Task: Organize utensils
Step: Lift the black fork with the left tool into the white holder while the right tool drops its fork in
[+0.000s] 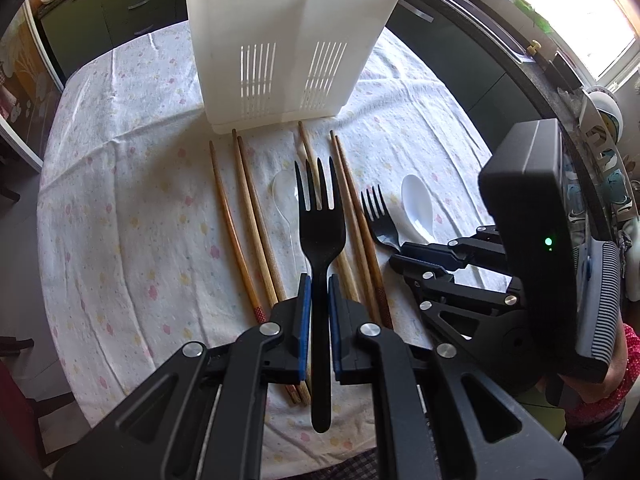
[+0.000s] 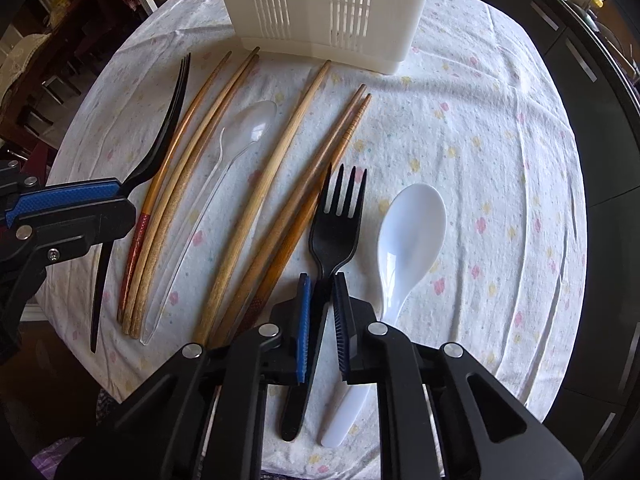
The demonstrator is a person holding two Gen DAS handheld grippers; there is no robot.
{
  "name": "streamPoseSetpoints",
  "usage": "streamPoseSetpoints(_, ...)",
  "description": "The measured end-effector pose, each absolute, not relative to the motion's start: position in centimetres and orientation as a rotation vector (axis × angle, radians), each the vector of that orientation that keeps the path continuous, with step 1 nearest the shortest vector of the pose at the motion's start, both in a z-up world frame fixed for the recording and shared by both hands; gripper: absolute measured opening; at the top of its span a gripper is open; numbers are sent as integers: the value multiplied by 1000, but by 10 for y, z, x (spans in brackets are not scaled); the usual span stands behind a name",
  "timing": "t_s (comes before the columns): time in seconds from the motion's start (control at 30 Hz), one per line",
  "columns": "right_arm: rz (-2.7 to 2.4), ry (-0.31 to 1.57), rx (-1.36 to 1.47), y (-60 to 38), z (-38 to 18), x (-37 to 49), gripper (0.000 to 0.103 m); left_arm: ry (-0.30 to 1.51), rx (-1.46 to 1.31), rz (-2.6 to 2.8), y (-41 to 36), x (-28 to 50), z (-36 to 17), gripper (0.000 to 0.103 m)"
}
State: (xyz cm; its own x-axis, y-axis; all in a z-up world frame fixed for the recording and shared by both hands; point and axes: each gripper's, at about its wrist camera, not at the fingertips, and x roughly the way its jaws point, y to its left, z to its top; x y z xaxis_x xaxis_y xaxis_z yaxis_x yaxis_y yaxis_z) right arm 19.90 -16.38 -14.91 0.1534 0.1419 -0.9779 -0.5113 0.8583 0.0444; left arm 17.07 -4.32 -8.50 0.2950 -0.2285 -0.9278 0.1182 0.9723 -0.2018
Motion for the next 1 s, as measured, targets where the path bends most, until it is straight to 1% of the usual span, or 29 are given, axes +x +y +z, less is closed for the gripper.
streamPoseSetpoints(0.13, 531, 1306, -217, -182, -139, 202, 10, 1201, -111, -248, -41, 167, -64, 8)
streamPoseSetpoints(0.3, 626, 1186, -32, -211, -102, 203, 10, 1077, -130, -269, -35, 172, -11, 8)
streamPoseSetpoints(0.4, 665, 1094, 78, -232, -77, 207, 10, 945, -144, -262, -29, 184, 31, 9)
streamPoseSetpoints(0.5, 683, 1013, 157, -250, -57, 211, 10, 770, -148, -237, -24, 206, 67, 9)
streamPoseSetpoints(0.6, 697, 949, 212, -270, -41, 214, 10, 596, -144, -199, -21, 233, 87, 9)
streamPoseSetpoints(0.7, 707, 906, 244, -280, -35, 217, 10, 449, -114, -128, -20, 257, 91, 9)
streamPoseSetpoints(0.83, 720, 857, 269, -290, -20, 224, 10, 328, -67, -63, -21, 276, 74, 9)
streamPoseSetpoints(0.9, 724, 829, 276, -288, -11, 227, 10, 330, -65, -56, -21, 283, 61, 9)
streamPoseSetpoints(1.0, 725, 786, 279, -281, 3, 236, 10, 389, -71, -64, -20, 291, 36, 9)
